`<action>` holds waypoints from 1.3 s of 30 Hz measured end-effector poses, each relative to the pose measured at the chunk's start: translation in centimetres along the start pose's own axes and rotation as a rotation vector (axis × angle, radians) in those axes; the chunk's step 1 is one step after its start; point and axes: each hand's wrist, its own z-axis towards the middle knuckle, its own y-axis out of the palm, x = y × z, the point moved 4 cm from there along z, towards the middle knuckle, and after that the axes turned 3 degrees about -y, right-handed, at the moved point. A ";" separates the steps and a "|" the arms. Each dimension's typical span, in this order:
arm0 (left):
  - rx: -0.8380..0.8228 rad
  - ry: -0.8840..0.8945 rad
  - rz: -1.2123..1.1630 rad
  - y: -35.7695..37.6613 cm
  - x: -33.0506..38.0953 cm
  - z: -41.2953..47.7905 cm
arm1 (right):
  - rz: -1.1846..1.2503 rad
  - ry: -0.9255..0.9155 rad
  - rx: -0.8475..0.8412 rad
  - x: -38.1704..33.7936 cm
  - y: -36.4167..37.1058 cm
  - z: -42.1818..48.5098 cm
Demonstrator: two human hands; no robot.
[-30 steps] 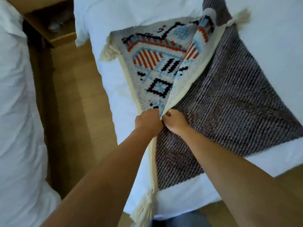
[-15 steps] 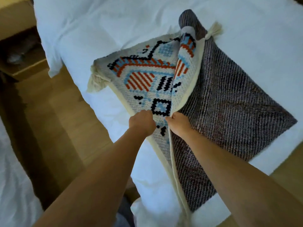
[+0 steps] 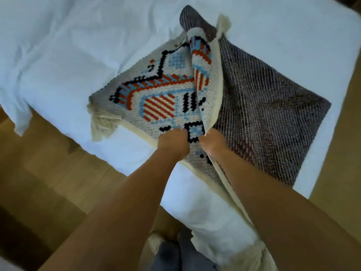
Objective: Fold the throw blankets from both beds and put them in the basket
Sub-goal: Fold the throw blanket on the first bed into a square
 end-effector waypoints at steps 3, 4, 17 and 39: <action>-0.010 0.069 0.050 -0.5 1.3 2.2 | 0.098 0.038 -0.005 0.0 -0.5 1.7; -0.021 0.086 0.072 -0.7 1.5 3.1 | 0.148 0.043 -0.005 -0.1 -0.8 2.4; 0.003 0.104 -0.015 -8.6 3.0 19.3 | 0.891 0.108 0.090 -6.9 -8.6 17.8; 0.042 -0.382 0.002 -5.8 -25.3 16.6 | -0.221 -0.490 -0.257 -21.9 10.8 9.5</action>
